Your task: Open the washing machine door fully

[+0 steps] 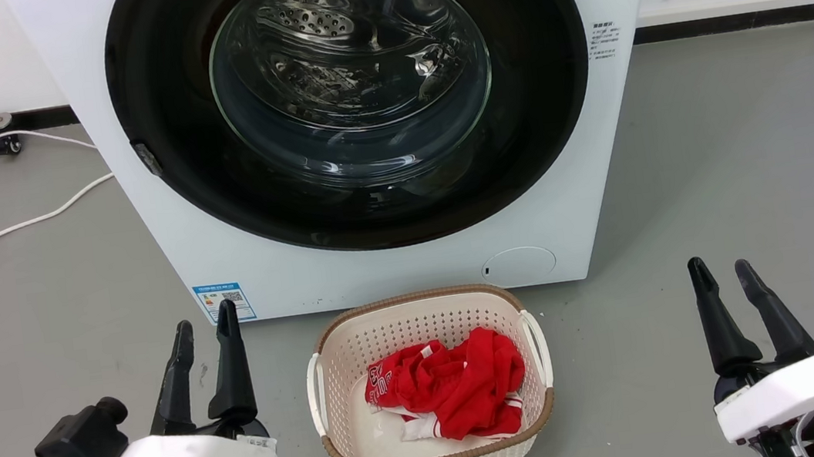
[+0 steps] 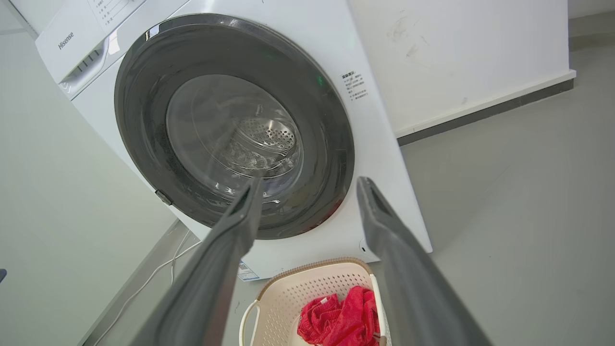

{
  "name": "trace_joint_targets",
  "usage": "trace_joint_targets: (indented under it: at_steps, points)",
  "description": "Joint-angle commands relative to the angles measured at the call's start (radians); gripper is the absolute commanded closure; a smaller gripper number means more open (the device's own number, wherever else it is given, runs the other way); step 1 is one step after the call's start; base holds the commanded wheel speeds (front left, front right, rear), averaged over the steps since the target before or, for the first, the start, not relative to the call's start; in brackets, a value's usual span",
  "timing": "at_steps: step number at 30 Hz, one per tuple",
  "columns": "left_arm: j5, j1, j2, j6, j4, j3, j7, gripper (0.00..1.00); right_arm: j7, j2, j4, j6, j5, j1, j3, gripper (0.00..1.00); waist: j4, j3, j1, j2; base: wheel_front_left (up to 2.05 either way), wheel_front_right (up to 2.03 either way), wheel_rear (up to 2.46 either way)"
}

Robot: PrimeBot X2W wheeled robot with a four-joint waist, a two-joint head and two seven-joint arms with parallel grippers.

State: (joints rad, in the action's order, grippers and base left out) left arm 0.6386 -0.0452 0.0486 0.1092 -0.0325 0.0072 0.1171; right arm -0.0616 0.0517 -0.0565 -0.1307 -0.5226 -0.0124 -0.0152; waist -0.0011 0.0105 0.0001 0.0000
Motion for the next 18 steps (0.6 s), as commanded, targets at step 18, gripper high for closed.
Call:
trace_joint_targets:
  at_steps: [18]
  points:
    - [-0.247, 0.011, 0.025, -0.033, 0.027, -0.037, 0.054, 0.0, 0.005, 0.0, 0.041, 0.0, 0.221, 0.013, 0.005, 0.0, 0.005, 0.003, -0.0001, 0.0, 0.0, 0.0, 0.0]
